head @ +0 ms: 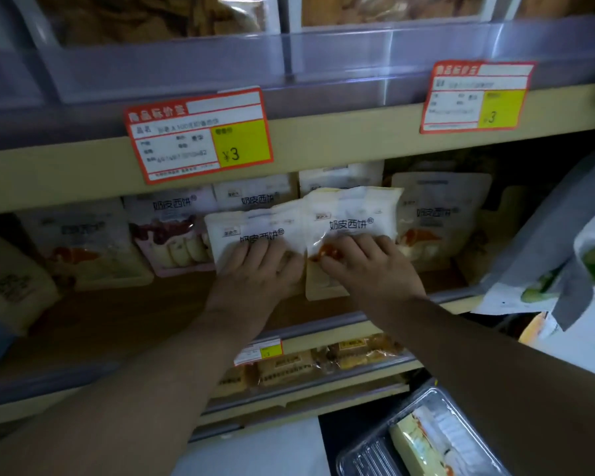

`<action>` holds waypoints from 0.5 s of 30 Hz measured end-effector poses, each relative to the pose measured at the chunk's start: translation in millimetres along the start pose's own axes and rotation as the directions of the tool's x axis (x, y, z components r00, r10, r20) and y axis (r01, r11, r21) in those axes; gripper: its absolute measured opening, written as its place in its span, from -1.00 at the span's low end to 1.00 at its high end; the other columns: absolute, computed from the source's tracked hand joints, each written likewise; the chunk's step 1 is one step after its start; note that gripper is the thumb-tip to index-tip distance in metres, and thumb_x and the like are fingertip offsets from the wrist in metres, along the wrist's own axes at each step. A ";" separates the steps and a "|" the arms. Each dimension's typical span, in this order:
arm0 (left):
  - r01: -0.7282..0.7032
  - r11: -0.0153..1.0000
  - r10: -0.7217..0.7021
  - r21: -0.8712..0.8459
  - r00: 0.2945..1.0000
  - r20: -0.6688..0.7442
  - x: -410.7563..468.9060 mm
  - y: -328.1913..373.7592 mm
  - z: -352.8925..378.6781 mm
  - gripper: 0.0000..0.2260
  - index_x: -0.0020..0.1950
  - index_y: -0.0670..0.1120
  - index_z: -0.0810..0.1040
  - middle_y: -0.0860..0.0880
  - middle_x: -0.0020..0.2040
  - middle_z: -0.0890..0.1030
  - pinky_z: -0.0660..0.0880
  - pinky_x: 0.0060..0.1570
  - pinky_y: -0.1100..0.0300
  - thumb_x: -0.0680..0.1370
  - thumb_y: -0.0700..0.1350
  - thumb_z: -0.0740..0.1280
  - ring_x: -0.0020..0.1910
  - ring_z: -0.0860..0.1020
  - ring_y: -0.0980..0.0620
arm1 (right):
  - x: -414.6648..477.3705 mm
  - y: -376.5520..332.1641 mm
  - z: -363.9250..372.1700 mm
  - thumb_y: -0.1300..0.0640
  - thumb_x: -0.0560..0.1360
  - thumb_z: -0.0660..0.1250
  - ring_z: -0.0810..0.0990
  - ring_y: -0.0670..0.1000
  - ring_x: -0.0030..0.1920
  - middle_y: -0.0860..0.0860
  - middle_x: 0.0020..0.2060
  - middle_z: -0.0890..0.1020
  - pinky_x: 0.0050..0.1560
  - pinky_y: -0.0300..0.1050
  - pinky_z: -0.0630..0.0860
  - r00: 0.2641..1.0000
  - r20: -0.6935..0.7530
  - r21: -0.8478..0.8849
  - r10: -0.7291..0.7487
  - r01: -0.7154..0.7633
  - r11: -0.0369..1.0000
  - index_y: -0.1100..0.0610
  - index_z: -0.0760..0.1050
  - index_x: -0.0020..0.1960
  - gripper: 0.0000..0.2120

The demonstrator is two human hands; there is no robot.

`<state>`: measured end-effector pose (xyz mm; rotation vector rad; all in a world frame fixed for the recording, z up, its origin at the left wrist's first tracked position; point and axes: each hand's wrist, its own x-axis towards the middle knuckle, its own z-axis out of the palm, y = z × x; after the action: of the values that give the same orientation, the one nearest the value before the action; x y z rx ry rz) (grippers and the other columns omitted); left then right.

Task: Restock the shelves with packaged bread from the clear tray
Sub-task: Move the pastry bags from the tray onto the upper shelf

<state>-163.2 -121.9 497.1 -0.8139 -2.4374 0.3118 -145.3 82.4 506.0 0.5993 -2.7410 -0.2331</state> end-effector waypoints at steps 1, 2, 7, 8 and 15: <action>0.056 0.996 -0.054 -0.068 0.998 0.022 -1.0 2.7 -2.4 -0.59 0.13 -0.11 0.45 -0.17 0.05 0.47 0.26 -0.04 -0.04 0.31 -0.28 0.41 -0.02 0.40 -0.20 | -4.0 -1.4 -0.9 0.21 0.16 0.51 0.51 0.21 0.09 0.14 0.17 0.52 0.05 0.15 0.46 0.999 -0.040 0.023 0.037 -0.036 0.999 0.04 0.42 0.21 -0.36; 0.144 0.977 -0.138 -0.155 0.989 0.048 -3.2 8.5 -5.8 -0.55 0.13 -0.10 0.45 -0.15 0.06 0.44 0.24 -0.03 -0.03 0.28 -0.25 0.46 0.01 0.38 -0.19 | -10.2 -3.3 -0.2 0.20 0.19 0.50 0.51 0.21 0.05 0.14 0.12 0.53 0.03 0.13 0.46 0.993 -0.085 0.056 0.080 -0.076 0.996 0.05 0.43 0.19 -0.41; 0.312 0.748 -0.358 -0.586 0.933 0.040 -27.8 79.4 -18.4 -0.74 0.09 -0.04 0.40 -0.10 0.06 0.37 0.28 -0.04 -0.05 0.44 0.00 0.27 0.04 0.36 -0.15 | -89.6 -26.0 17.9 0.11 0.41 0.29 0.45 0.17 -0.10 0.11 -0.05 0.54 -0.09 0.05 0.32 0.901 -0.265 0.272 0.342 -0.271 0.923 0.09 0.47 0.04 -0.79; 0.264 0.734 -0.305 -0.626 0.951 0.044 -39.0 100.3 -13.3 -0.76 0.08 -0.03 0.40 -0.08 0.05 0.37 0.27 -0.09 -0.01 0.45 0.01 0.24 0.01 0.37 -0.14 | -115.2 -34.3 28.7 0.10 0.43 0.27 0.44 0.18 -0.13 0.10 -0.08 0.53 -0.10 0.05 0.31 0.887 -0.254 0.297 0.386 -0.309 0.904 0.10 0.50 0.00 -0.83; -0.007 0.744 0.373 -0.668 0.835 0.405 -104.0 224.9 58.4 -0.76 0.10 0.09 0.44 0.05 0.13 0.39 0.39 -0.01 0.06 0.47 0.07 0.16 0.10 0.46 -0.03 | -298.8 -96.6 154.6 -0.06 0.07 0.41 0.52 0.03 -0.24 -0.03 -0.18 0.50 -0.32 -0.09 0.50 0.748 0.311 0.271 0.587 -0.662 0.699 -0.09 0.46 -0.06 -0.56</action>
<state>-17.7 -10.3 320.5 -1.4554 -3.0207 -0.3263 94.2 137.9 256.9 -0.3459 -3.0112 0.4212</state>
